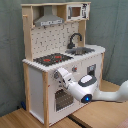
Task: Play with the kitchen
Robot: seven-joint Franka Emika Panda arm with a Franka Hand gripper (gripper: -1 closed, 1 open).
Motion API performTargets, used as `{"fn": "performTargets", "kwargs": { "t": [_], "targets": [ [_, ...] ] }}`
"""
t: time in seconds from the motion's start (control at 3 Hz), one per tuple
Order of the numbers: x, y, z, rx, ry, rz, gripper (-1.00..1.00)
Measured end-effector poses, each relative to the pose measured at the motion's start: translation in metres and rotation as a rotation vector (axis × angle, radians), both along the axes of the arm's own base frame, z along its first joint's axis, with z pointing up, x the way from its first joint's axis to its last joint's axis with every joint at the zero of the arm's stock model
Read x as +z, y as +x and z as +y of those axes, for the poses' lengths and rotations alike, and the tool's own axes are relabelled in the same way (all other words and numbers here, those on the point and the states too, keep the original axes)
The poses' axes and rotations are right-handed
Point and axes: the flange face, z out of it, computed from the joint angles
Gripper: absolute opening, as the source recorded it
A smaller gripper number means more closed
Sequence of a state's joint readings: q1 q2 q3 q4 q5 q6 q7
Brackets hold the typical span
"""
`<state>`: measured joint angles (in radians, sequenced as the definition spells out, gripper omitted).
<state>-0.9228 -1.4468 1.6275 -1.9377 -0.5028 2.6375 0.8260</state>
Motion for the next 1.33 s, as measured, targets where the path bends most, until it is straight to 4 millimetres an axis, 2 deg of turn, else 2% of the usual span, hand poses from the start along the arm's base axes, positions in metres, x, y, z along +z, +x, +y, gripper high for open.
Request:
{"fn": "performTargets", "kwargs": {
  "t": [0.33, 0.67, 1.0, 1.33],
  "targets": [
    [0.0033, 0.0090, 0.0102, 0.018, -0.027, 0.037, 1.00],
    [0.0033, 0.0089, 0.0102, 0.018, -0.026, 0.037, -1.00],
    [0.0096, 0.0082, 0.0132, 0.023, 0.008, 0.048, -1.00],
    [0.0091, 0.0081, 0.0132, 0.015, -0.087, 0.066, -1.00]
  ]
}}
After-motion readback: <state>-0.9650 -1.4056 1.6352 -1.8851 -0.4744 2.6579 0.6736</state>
